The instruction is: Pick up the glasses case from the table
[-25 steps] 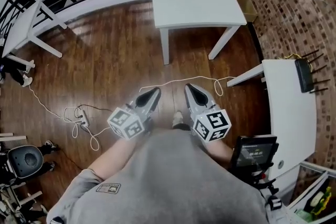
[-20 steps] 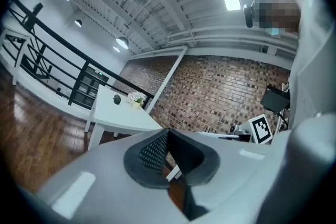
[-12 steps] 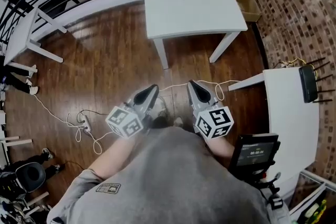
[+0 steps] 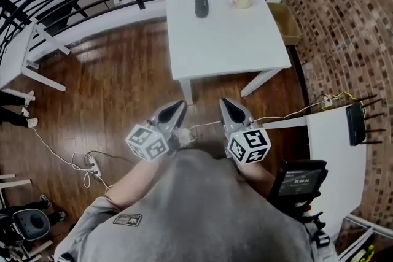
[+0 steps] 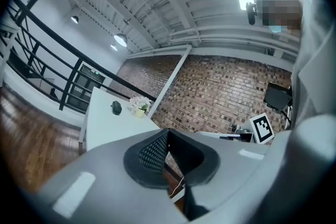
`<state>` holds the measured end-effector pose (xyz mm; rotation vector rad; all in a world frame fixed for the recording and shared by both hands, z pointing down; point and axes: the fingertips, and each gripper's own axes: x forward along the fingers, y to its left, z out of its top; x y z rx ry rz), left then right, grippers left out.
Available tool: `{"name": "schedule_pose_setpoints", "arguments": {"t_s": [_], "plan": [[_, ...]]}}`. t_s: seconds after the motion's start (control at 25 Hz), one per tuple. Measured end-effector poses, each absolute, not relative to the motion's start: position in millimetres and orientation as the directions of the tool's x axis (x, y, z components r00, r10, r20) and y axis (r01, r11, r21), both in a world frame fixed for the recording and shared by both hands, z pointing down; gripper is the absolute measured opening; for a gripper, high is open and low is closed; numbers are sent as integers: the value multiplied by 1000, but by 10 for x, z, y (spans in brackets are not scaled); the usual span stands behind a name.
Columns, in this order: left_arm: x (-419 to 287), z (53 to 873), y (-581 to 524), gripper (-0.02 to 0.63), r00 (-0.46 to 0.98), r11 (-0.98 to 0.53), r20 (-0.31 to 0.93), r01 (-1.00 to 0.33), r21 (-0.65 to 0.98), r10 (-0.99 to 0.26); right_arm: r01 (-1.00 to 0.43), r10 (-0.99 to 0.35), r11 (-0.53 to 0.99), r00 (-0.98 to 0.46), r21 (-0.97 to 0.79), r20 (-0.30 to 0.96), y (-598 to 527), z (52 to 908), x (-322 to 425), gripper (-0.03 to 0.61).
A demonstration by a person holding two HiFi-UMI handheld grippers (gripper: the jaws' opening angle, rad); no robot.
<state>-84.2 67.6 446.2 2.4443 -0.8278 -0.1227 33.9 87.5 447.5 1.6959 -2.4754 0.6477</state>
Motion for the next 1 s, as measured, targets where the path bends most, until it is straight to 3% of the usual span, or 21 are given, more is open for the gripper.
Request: {"name": "schedule_pose_setpoints", "arguments": {"t_s": [0.44,1.0], "plan": [[-953,4499,-361,2,815,-669,79,-522,530,-574,-921,-884,277,-355,-272,302,-107,4499,223,14],[-344,4623,-1793,2,774,-634,137,-594,494,-618,-907,-864,303,-391,-293,318,-1538,4667,841,14]]}}
